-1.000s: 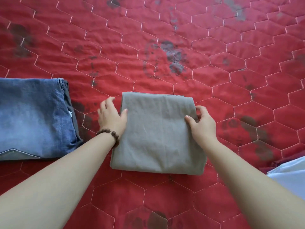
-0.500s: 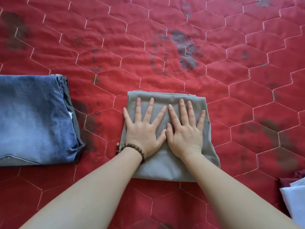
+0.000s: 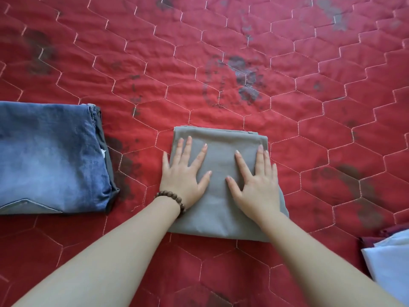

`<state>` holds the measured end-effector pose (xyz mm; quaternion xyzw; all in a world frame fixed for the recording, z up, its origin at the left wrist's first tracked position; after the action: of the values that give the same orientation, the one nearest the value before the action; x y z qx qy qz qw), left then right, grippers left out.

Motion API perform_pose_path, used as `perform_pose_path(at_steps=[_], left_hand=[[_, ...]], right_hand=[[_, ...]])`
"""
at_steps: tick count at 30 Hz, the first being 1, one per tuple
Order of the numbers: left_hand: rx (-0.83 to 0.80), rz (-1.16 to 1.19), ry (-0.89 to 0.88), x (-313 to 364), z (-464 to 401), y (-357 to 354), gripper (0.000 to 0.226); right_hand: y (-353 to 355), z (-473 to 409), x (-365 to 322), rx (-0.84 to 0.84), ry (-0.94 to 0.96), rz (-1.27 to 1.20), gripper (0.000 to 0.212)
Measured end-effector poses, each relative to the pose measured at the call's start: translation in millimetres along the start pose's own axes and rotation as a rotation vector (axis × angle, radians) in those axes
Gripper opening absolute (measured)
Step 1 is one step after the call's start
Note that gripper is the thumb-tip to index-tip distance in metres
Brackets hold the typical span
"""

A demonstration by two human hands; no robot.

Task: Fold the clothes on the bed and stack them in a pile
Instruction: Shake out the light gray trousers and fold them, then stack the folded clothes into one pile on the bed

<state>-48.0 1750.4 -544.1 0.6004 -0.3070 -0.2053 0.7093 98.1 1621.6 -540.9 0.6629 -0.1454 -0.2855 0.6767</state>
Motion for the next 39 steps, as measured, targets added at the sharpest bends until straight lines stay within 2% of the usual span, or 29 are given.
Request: perform_pose_path(at_steps=[5, 9, 13, 15, 17, 19, 21, 26, 31, 36, 39], left_hand=[[0.015, -0.082, -0.034, -1, 64, -9, 0.077], [-0.029, 0.072, -0.054, -9, 59, -12, 0.076], [-0.17, 0.288, -0.05, -23, 51, 5, 0.073], [-0.198, 0.283, -0.04, -29, 46, 21, 0.069], [-0.147, 0.225, -0.038, -37, 44, 41, 0.065], [-0.072, 0.146, -0.017, -56, 53, 58, 0.062], [-0.014, 0.081, 0.038, -87, 69, 72, 0.06], [0.005, -0.064, 0.226, -200, 102, 96, 0.064], [0.095, -0.138, 0.345, -297, 112, 111, 0.073], [0.063, -0.023, 0.442, -372, 93, 103, 0.073], [0.013, 0.196, 0.436, -389, 75, 94, 0.073]], right_hand=[[-10, 72, 15, 0.0, 0.022, 0.005, 0.07], [-17, 67, 16, -0.031, -0.009, -0.039, 0.067], [-12, 65, 13, -0.098, -0.002, 0.058, 0.066], [-4, 64, 5, -0.136, -0.021, 0.091, 0.068], [6, 59, -10, -0.152, -0.094, 0.059, 0.069], [17, 55, -30, -0.161, -0.214, -0.027, 0.066], [24, 53, -57, -0.169, -0.235, -0.114, 0.064], [16, 46, -164, -0.216, 0.059, -0.245, 0.065], [1, 21, -277, -0.163, 0.099, -0.398, 0.063], [-22, -14, -348, -0.137, 0.11, -0.416, 0.07], [-35, -28, -360, -0.142, 0.084, -0.339, 0.075]])
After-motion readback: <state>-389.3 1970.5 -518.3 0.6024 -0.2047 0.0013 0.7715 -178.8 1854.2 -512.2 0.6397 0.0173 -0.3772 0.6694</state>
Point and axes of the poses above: each hand's wrist, its own z-axis away from the middle knuckle, its own y-axis out of the back of the hand, x = y × z, the point moved 2 cm from there along -z, towards the middle knuckle, and after that the axes turned 5 degrees about x, right-handed, at the moved point
